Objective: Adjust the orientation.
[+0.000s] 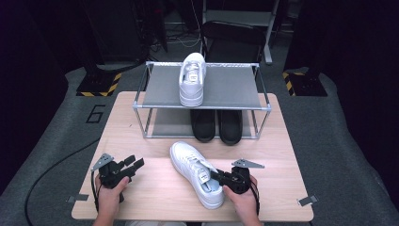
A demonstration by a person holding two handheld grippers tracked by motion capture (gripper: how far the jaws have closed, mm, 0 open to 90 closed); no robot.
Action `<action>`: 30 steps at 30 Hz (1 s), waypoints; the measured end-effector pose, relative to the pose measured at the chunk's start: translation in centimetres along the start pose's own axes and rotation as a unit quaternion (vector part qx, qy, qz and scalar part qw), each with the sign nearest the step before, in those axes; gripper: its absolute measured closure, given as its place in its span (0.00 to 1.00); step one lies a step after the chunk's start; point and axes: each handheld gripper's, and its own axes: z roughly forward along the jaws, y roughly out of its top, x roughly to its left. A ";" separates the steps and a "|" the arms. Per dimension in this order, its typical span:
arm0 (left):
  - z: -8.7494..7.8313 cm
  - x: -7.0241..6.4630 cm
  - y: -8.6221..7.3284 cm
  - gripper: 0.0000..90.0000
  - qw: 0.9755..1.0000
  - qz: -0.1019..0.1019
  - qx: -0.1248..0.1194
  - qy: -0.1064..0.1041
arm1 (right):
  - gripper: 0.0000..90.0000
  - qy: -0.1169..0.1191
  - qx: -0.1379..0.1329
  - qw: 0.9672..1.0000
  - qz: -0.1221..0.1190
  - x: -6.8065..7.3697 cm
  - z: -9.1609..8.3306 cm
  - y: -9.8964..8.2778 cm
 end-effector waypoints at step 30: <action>0.0 0.3 -0.2 0.50 1.000 -0.001 0.006 0.002 | 0.88 -0.020 -0.038 0.999 -0.028 0.7 -0.2 -0.6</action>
